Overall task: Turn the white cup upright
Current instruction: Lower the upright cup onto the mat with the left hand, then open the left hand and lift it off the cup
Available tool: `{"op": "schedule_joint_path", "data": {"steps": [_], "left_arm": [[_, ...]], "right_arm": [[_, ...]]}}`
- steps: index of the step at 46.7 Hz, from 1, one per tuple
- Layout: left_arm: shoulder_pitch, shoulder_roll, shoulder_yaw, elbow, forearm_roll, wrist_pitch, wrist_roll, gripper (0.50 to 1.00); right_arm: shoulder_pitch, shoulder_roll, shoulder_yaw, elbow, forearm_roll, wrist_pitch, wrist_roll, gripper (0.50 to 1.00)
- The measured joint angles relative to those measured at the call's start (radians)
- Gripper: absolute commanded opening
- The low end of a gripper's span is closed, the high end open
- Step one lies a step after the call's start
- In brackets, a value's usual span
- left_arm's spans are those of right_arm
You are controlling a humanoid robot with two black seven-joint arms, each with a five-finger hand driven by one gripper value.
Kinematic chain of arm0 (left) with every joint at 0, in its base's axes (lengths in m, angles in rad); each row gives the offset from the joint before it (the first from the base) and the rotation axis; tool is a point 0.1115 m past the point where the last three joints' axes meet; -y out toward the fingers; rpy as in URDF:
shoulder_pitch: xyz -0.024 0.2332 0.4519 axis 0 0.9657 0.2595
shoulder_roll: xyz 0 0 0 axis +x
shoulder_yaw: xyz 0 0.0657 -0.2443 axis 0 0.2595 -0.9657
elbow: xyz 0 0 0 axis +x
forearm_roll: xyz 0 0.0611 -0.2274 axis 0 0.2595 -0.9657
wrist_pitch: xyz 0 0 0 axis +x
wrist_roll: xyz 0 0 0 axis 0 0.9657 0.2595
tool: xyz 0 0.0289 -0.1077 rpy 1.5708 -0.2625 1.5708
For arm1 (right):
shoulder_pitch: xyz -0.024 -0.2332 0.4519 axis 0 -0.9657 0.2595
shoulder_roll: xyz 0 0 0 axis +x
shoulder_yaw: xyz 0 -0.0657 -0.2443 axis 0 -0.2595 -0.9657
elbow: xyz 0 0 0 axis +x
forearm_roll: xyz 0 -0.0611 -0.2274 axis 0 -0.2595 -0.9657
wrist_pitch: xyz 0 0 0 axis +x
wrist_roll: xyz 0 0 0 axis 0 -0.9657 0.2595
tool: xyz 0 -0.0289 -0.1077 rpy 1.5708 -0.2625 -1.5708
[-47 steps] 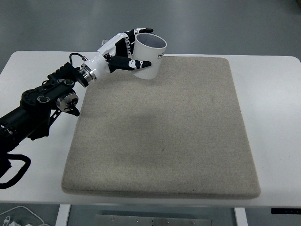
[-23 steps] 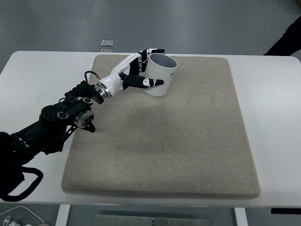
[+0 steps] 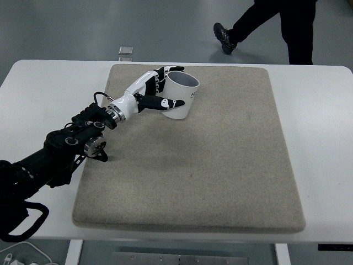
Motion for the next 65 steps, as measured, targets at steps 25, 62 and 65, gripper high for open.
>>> {"op": "schedule_joint_path", "data": {"steps": [25,62,65], "left_arm": [[0.014,-0.002,0.000,0.000,-0.006,0.052,0.000,0.795],[0.016,0.000,-0.011,-0.014,-0.007,0.048,0.000,0.996],[0.016,0.000,-0.013,-0.020,-0.008,0.048,0.000,0.996]], "right_arm": [[0.000,0.000,0.001,0.000,0.000,0.000,0.000,0.930],[0.000,0.000,0.002,0.000,0.001,0.000,-0.001,0.930],[0.000,0.000,0.002,0.000,0.001,0.000,-0.001,0.930]]}}
